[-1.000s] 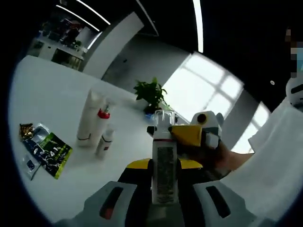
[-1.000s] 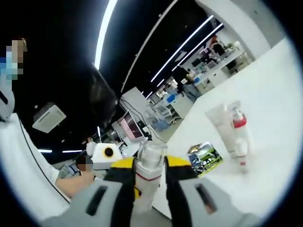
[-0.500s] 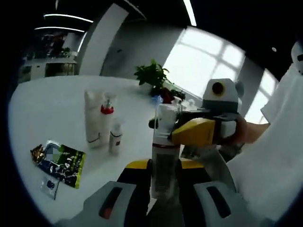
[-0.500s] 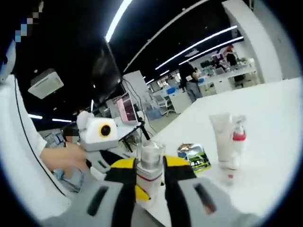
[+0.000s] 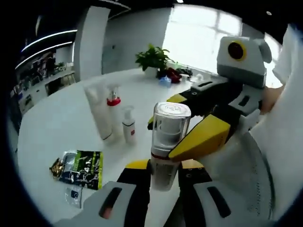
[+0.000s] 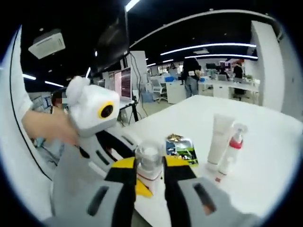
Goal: Arrange the skincare products in the storage area until every visible bottle or jar stands upright without overlapping.
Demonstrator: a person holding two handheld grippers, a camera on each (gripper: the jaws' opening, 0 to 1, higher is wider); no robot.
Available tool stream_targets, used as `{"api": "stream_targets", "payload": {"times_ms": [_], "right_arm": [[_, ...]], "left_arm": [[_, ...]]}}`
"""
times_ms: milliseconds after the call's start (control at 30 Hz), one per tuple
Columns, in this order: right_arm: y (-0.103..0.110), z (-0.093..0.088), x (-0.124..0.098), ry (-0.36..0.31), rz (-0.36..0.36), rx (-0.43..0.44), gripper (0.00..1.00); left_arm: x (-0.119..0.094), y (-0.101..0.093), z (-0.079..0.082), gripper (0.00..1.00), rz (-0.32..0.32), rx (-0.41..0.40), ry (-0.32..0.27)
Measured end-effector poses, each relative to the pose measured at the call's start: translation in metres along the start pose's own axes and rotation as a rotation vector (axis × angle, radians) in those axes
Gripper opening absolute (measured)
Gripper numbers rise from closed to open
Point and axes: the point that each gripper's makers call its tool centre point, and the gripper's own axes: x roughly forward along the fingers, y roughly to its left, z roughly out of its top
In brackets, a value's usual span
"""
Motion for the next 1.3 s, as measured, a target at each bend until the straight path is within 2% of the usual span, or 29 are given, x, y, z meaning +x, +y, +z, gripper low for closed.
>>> {"api": "stream_targets", "payload": {"times_ms": [300, 567, 933, 1300], "right_arm": [[0.001, -0.028, 0.008, 0.077, -0.006, -0.004, 0.21], [-0.003, -0.048, 0.015, 0.129, -0.018, 0.0, 0.21], [-0.007, -0.065, 0.024, 0.167, -0.025, 0.018, 0.21], [-0.011, -0.072, 0.032, 0.182, -0.033, 0.03, 0.21]], "left_arm": [[0.016, -0.002, -0.025, 0.18, -0.009, 0.038, 0.077], [0.03, -0.001, -0.043, 0.18, -0.025, 0.02, 0.119], [0.041, 0.005, -0.059, 0.18, -0.032, 0.005, 0.135], [0.047, 0.011, -0.066, 0.18, -0.038, 0.0, 0.136]]}}
